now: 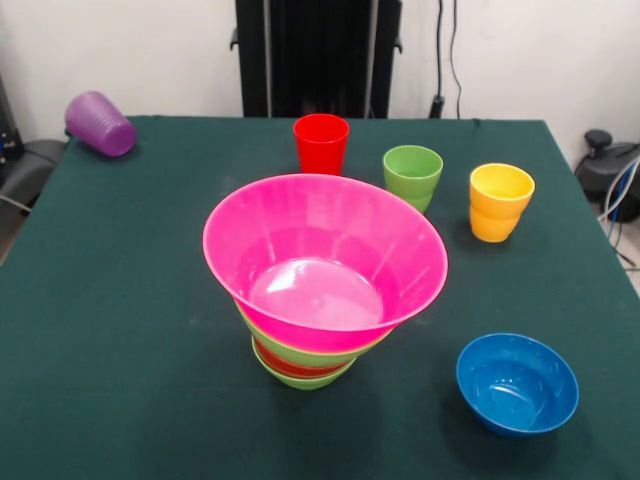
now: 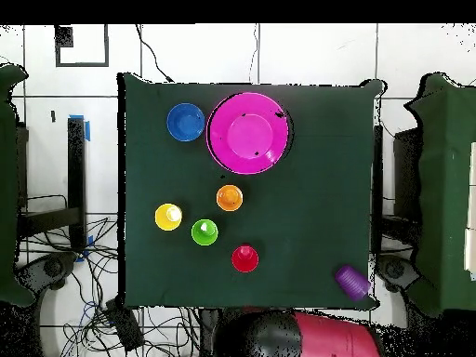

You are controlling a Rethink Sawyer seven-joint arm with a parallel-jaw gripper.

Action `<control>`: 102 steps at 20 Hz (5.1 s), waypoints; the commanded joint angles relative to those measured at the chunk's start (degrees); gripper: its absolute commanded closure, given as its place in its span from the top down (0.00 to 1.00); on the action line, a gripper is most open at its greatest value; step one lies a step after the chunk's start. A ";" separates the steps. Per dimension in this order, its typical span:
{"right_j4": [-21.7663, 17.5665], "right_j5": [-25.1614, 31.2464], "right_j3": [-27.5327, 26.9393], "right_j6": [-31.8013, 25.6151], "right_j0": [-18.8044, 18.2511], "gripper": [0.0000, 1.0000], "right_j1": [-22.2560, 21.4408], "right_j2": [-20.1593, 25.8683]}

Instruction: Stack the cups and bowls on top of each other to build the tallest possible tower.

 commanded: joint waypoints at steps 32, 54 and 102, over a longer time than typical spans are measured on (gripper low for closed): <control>-37.55 -52.27 6.07 29.13 15.15 1.00 40.31 -28.48; -49.18 -80.82 -12.09 43.56 35.92 1.00 72.79 -52.34; -41.54 -101.09 -21.43 41.87 41.48 1.00 96.45 -59.60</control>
